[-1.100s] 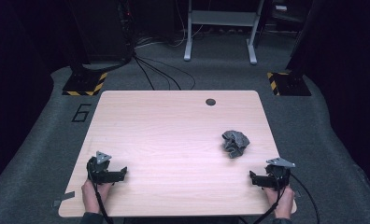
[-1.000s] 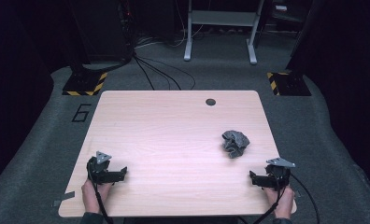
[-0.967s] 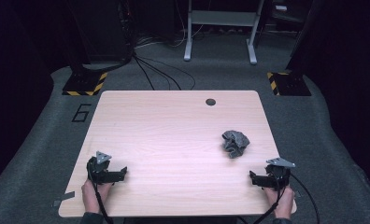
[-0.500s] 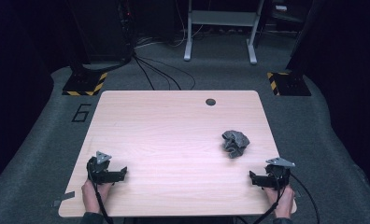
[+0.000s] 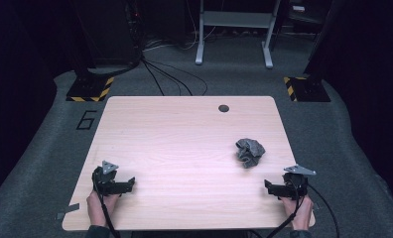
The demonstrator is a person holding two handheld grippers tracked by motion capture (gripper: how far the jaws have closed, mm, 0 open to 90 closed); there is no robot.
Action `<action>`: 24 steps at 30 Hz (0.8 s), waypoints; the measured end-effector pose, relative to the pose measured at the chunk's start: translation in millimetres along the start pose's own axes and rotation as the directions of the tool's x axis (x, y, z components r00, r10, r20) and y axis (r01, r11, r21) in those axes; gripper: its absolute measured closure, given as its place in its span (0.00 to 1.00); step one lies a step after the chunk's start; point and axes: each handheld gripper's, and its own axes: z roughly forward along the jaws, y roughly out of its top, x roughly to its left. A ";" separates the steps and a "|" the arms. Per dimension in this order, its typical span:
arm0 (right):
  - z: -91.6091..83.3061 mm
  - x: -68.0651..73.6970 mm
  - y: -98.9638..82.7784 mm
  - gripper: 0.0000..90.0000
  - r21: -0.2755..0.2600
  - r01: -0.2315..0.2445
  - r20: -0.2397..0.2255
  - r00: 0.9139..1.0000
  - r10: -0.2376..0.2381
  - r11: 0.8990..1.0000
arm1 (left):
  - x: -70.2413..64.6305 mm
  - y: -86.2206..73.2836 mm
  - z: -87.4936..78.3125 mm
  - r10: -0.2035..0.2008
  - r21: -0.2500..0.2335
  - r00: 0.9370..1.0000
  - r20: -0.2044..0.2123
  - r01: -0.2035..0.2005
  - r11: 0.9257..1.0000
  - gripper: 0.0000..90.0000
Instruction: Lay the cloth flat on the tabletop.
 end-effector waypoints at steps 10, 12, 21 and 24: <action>-4.8 15.0 34.3 0.00 -0.011 0.044 -0.044 0.998 -0.045 0.999 | -0.2 0.0 -0.3 0.003 -0.001 1.000 -0.004 -0.003 1.000 0.01; -4.4 16.9 40.3 0.00 -0.025 0.056 -0.051 0.997 -0.057 0.998 | -0.3 -0.2 -0.3 0.004 -0.003 1.000 0.000 -0.004 1.000 0.01; 0.3 27.4 67.5 0.00 -0.029 0.077 -0.086 0.993 -0.079 0.997 | -0.4 -0.2 -0.3 0.003 -0.003 1.000 0.000 -0.003 1.000 0.01; 4.9 31.4 76.4 0.00 -0.025 0.087 -0.094 0.992 -0.089 0.996 | -0.4 -0.2 -0.3 0.004 -0.003 1.000 0.000 -0.004 1.000 0.01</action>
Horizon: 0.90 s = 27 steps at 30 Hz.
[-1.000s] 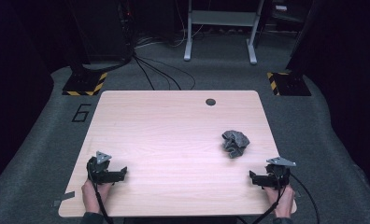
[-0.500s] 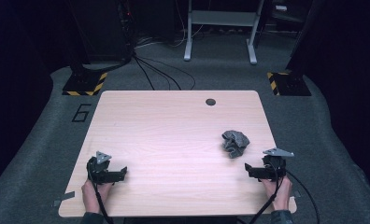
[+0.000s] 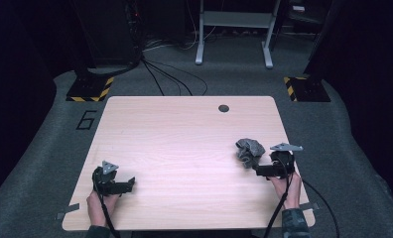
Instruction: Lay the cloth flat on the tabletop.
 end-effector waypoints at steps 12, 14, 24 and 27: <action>22.4 3.2 21.5 0.01 0.015 0.020 -0.010 1.000 -0.020 1.000 | -0.1 0.0 -0.1 0.002 -0.001 1.000 0.002 -0.002 1.000 0.01; 28.4 3.4 24.0 0.02 0.022 0.020 -0.010 1.000 -0.019 1.000 | -0.1 0.0 -0.1 0.002 -0.001 1.000 0.002 -0.002 1.000 0.01; 45.4 2.5 26.1 0.08 0.060 0.005 0.008 1.000 -0.005 0.998 | -0.5 -0.1 -0.1 0.002 -0.003 1.000 0.001 -0.002 1.000 0.01; 50.9 2.5 25.0 0.15 0.059 -0.003 0.029 1.000 0.002 0.998 | -0.6 -0.1 -0.2 0.003 -0.004 1.000 0.001 -0.003 1.000 0.02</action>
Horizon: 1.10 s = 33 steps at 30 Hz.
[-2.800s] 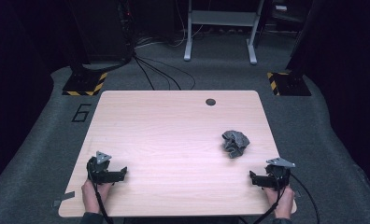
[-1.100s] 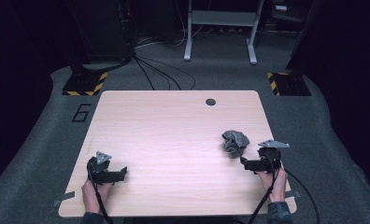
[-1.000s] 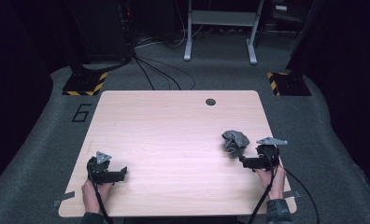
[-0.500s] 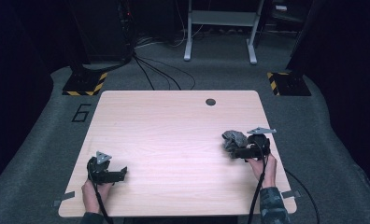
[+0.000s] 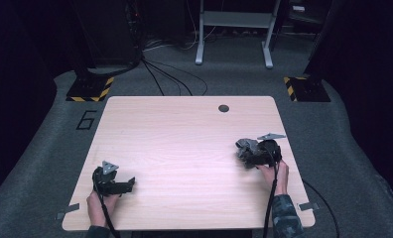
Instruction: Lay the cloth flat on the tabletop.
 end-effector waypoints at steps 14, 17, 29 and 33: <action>16.6 3.2 -2.8 0.46 0.035 0.023 0.051 0.998 -0.025 0.999 | -0.5 -0.1 -0.5 0.001 0.000 1.000 -0.001 -0.001 1.000 0.02; 18.6 4.3 -2.9 0.56 0.041 0.036 0.054 0.998 -0.038 0.998 | -0.5 -0.2 -0.4 0.000 -0.001 1.000 -0.001 0.000 1.000 0.02; 19.7 4.6 -7.0 0.82 0.006 0.044 0.031 0.999 -0.044 0.999 | 0.2 -0.1 -0.8 0.001 0.004 1.000 0.006 -0.001 1.000 0.03; 19.0 5.4 -6.7 0.83 -0.014 0.029 0.015 0.999 -0.029 0.999 | 0.2 0.0 -0.8 0.001 0.005 1.000 0.006 -0.001 1.000 0.03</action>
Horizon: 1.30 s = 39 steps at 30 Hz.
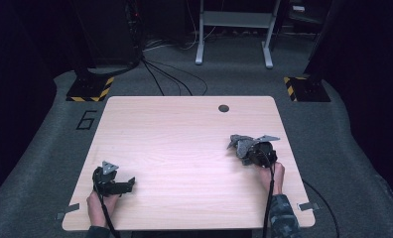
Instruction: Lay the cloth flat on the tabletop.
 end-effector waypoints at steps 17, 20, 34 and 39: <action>-3.6 26.7 8.5 0.83 -0.030 0.003 -0.148 0.989 -0.008 1.000 | 0.0 0.0 0.0 0.000 0.000 1.000 0.000 0.000 1.000 0.03; -5.2 35.4 10.2 0.83 -0.028 0.015 -0.161 0.987 -0.019 0.999 | 0.0 0.0 0.0 0.000 0.000 1.000 0.000 0.000 1.000 0.03; -2.4 67.0 14.8 0.82 -0.041 0.077 -0.227 0.970 -0.084 0.996 | 0.0 0.0 0.0 -0.001 0.000 1.000 -0.001 0.001 1.000 0.03; -0.7 80.2 15.4 0.82 -0.044 0.092 -0.254 0.962 -0.100 0.995 | 0.0 0.0 0.0 0.000 0.000 1.000 -0.001 0.000 1.000 0.03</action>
